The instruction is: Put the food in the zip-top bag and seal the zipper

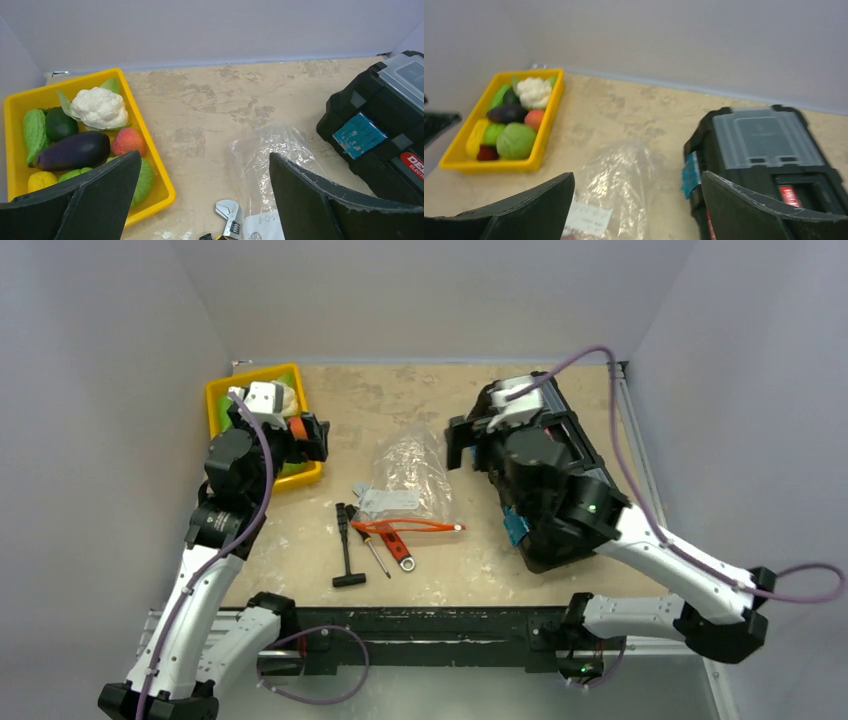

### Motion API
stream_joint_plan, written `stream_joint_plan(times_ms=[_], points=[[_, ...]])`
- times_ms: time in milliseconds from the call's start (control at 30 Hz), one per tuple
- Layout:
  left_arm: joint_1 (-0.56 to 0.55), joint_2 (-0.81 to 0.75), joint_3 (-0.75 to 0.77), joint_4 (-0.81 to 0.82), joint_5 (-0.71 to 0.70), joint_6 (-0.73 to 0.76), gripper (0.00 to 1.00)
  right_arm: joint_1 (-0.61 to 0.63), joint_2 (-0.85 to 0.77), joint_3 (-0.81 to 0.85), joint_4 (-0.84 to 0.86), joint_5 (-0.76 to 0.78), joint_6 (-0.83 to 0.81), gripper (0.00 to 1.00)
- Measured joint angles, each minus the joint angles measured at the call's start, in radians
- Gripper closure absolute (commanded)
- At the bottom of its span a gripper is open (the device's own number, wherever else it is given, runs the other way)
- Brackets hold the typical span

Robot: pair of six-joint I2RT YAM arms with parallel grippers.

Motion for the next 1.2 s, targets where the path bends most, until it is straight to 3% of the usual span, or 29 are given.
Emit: stream_joint_plan(times_ms=[233, 400, 567, 767, 1100, 1200], points=[[0.0, -0.033, 0.0, 0.0, -0.021, 0.0, 0.0, 0.293, 0.218, -0.027, -0.015, 0.089, -0.026, 0.01], [0.0, -0.036, 0.0, -0.002, -0.077, 0.0, 0.0, 0.512, 0.422, -0.027, -0.09, 0.237, -0.065, 0.01], [0.0, -0.037, 0.0, -0.002, -0.127, 0.0, 0.0, 0.636, 0.629, -0.062, -0.171, 0.373, -0.095, 0.02], [0.0, -0.037, 0.0, -0.002, -0.145, 0.0, 0.0, 0.637, 0.698, -0.193, -0.142, 0.424, -0.195, 0.06], [0.0, -0.043, 0.0, -0.002, -0.174, 0.001, 0.01, 0.535, 0.777, -0.26, 0.27, 0.447, -0.491, 0.22], [0.0, -0.048, 0.0, -0.002, -0.18, 0.001, 0.01, 0.463, 0.816, -0.269, 0.387, 0.448, -0.573, 0.34]])
